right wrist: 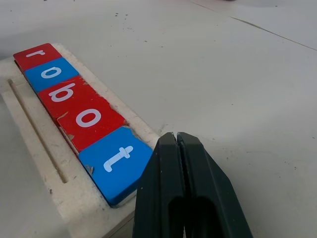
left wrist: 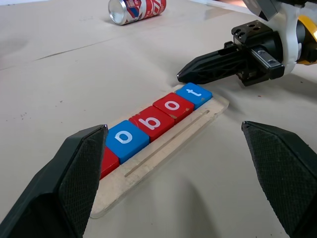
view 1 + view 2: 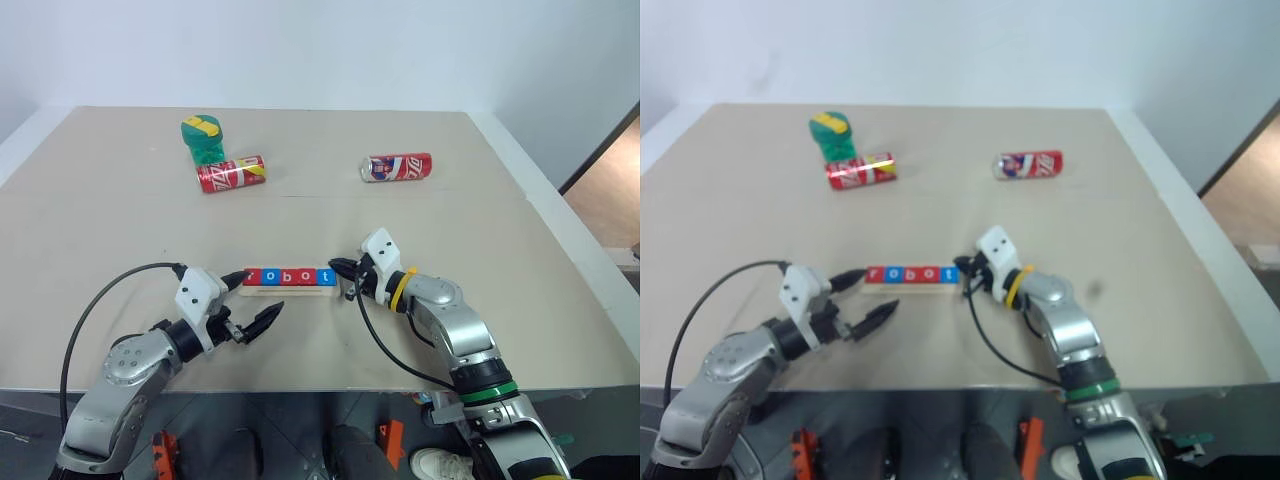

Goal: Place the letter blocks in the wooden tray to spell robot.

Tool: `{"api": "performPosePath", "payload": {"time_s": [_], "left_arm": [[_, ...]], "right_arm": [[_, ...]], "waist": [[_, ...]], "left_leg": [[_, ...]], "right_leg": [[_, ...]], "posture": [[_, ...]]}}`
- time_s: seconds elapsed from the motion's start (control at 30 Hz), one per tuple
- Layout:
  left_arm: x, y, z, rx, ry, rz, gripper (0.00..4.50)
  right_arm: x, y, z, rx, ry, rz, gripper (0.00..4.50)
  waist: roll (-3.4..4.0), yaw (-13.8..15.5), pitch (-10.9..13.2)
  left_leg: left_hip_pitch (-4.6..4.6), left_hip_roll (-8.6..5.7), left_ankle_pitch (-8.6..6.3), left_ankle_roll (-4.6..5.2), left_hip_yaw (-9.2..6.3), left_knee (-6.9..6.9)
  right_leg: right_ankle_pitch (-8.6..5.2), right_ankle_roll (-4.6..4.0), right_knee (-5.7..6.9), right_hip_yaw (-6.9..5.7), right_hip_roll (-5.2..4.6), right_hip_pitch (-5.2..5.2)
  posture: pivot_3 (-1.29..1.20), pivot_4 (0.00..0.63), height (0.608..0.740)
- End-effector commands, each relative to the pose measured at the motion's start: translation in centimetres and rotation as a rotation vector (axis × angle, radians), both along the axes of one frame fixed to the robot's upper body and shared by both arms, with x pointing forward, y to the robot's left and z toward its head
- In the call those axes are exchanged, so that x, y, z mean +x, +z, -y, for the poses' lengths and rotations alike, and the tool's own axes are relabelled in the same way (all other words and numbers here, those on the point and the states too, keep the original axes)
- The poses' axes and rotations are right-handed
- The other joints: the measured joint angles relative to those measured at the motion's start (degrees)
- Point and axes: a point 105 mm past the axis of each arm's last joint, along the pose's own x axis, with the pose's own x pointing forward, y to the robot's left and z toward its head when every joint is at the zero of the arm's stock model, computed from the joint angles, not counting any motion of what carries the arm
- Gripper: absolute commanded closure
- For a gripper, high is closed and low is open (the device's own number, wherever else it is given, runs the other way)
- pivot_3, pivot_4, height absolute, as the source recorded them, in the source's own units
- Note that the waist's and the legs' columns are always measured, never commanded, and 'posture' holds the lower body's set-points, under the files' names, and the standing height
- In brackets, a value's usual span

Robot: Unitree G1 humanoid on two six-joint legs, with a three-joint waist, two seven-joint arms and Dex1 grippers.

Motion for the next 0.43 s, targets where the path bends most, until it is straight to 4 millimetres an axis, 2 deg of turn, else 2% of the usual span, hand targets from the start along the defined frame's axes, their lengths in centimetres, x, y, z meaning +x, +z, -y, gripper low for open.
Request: {"api": "performPosePath", "payload": {"time_s": [0.03, 0.13, 0.2, 0.3, 0.33, 0.43], "left_arm": [[0.2, 0.9, -0.6, 0.004, 0.007, 0.043, 0.00], [1.2, 1.2, -2.5, 0.035, 0.047, 0.039, 0.00], [1.8, 1.2, -4.1, 0.078, 0.071, 0.032, 0.00], [2.6, 1.6, -7.1, 0.114, 0.101, -0.007, 0.00], [2.7, 1.8, -7.8, 0.124, 0.105, -0.011, 0.00], [2.9, 2.1, -11.0, 0.174, 0.153, -0.024, 0.00]], "right_arm": [[0.3, 2.1, 0.5, 0.009, -0.006, 0.078, 4.48], [1.3, 3.8, 2.5, 0.060, -0.054, 0.097, 3.71], [1.4, 5.0, 3.8, 0.094, -0.035, 0.101, 2.97], [0.6, 6.0, 5.6, 0.113, 0.057, 0.076, 1.98], [0.0, 6.0, 6.0, 0.115, 0.098, 0.052, 1.53], [-2.2, 5.3, 7.7, 0.081, 0.243, -0.059, 0.59]], "waist": [[0.00, 0.00, 0.00], [0.00, 0.02, 0.00], [0.01, 0.03, 0.01], [0.01, 0.03, 0.02], [0.01, 0.02, 0.02], [0.01, 0.03, 0.02]], "left_leg": [[0.00, 0.00, 0.00, 0.00, 0.00, 0.00], [0.00, 0.00, 0.00, 0.00, 0.00, 0.00], [0.00, 0.00, 0.02, 0.02, -0.01, 0.00], [0.00, 0.00, 0.02, 0.04, 0.00, 0.00], [0.00, 0.01, 0.02, 0.03, 0.00, 0.00], [-0.01, 0.00, -0.05, 0.06, 0.01, -0.08]], "right_leg": [[0.00, 0.00, 0.00, 0.00, 0.00, 0.00], [0.00, 0.00, 0.00, -0.01, 0.00, 0.00], [0.02, -0.03, 0.01, -0.04, 0.01, -0.01], [0.01, -0.02, -0.02, -0.06, 0.00, -0.01], [-0.02, -0.02, -0.03, -0.07, 0.00, 0.00], [-0.17, -0.04, -0.04, -0.07, -0.02, -0.01]], "posture": [[0.00, 0.150, 0.740], [0.00, 0.150, 0.740], [0.00, 0.150, 0.740], [0.00, 0.150, 0.740], [0.00, 0.150, 0.740], [0.00, 0.150, 0.740]]}}
